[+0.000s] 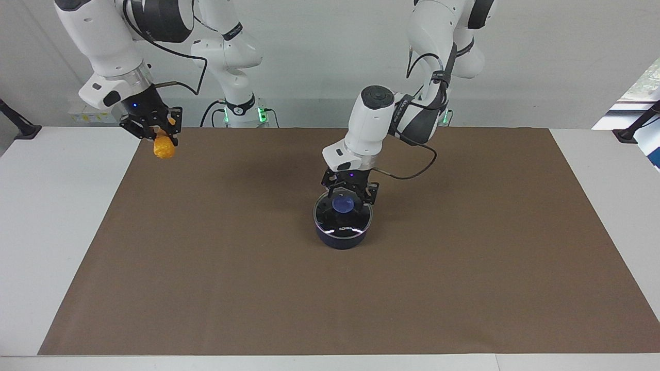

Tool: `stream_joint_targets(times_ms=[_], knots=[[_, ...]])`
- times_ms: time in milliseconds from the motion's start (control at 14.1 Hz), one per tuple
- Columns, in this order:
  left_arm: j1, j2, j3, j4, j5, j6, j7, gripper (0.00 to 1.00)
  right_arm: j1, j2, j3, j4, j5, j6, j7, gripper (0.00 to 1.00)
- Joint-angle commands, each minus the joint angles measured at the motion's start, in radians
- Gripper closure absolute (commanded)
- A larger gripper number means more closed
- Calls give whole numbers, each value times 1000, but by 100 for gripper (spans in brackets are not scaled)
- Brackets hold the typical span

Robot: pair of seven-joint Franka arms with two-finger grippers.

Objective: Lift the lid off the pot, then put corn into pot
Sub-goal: 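Grasp the lid knob with the left gripper while the right gripper lifts the corn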

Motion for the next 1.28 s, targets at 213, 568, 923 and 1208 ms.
stream_joint_targets(times_ms=[213, 568, 923, 1208], knots=[[-23, 7, 19, -13, 3, 28, -17, 0, -1, 1, 3, 0, 7, 2, 22, 100], [-19, 7, 19, -13, 4, 29, -19, 72, -1, 1, 4, 0, 7, 2, 22, 100], [-21, 7, 22, -13, 4, 20, -19, 100, -1, 0, 3, -3, 4, 2, 22, 100], [-23, -1, 20, -4, 3, 10, -71, 100, -1, 6, 6, 18, 1, -16, 22, 100]])
